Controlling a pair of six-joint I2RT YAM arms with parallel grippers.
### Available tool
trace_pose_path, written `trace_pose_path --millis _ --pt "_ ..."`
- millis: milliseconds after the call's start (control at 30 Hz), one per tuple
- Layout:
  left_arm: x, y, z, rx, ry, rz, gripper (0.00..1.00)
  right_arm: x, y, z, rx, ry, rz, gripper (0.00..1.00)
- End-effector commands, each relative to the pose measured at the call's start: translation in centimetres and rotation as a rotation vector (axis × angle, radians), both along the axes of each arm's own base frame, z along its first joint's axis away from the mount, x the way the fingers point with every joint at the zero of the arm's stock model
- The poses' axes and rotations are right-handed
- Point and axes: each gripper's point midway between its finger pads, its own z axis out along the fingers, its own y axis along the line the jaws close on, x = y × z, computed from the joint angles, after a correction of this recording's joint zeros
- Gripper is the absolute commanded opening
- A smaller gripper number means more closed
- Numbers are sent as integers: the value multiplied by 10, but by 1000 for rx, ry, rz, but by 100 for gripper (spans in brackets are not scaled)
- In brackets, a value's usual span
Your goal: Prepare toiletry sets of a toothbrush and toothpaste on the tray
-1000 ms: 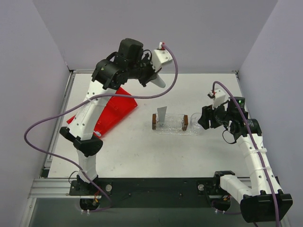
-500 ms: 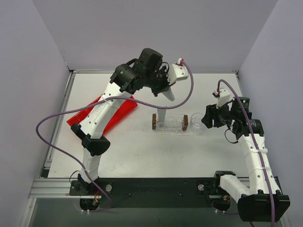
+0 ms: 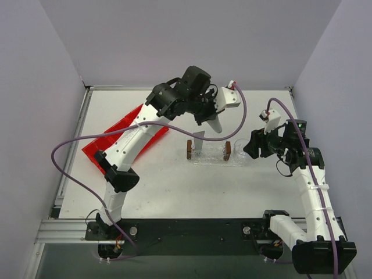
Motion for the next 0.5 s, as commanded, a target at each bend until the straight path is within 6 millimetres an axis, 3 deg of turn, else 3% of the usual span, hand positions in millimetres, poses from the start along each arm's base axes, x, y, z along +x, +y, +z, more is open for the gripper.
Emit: trace_pose_path --millis 0,467 --pt "2 -12 1 -13 -20 -8 0 0 1 7 3 -43 13 52" --pt "11 -19 -43 83 32 14 0 -2 -3 6 -10 -47 -9 52"
